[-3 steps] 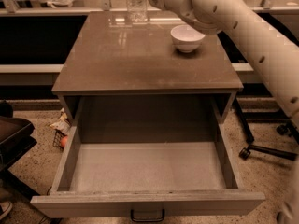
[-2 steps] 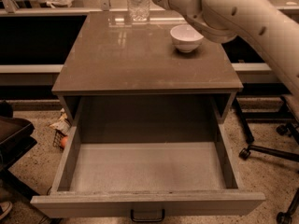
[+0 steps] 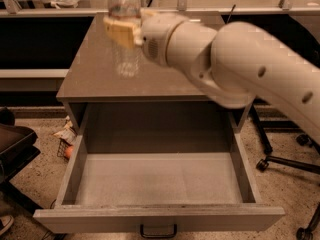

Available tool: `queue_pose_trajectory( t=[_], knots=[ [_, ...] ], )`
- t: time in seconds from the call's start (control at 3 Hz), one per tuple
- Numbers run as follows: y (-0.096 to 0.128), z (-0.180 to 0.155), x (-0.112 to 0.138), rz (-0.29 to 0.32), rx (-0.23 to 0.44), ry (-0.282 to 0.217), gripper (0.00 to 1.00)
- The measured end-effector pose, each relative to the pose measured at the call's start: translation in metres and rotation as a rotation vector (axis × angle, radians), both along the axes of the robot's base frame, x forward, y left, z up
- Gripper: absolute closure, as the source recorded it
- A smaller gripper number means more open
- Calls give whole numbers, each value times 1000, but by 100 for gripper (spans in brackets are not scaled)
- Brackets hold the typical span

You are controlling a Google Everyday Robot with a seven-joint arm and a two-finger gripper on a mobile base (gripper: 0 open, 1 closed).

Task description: Place water bottle into top drawer

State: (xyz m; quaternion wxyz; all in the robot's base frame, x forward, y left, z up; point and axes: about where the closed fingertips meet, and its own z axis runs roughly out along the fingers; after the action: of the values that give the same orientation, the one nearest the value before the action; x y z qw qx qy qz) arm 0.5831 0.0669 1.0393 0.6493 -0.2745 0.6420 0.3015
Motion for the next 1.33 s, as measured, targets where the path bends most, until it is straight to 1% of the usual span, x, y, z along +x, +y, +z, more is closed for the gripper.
queue_pose_trajectory(
  t=[0.33, 0.67, 1.0, 1.33],
  knots=[
    [12, -75, -56, 70, -7, 109, 100],
    [-45, -150, -85, -7, -21, 144, 100],
    [-64, -145, -84, -45, -12, 147, 100],
    [-54, -156, -77, -6, -21, 148, 100]
  ],
)
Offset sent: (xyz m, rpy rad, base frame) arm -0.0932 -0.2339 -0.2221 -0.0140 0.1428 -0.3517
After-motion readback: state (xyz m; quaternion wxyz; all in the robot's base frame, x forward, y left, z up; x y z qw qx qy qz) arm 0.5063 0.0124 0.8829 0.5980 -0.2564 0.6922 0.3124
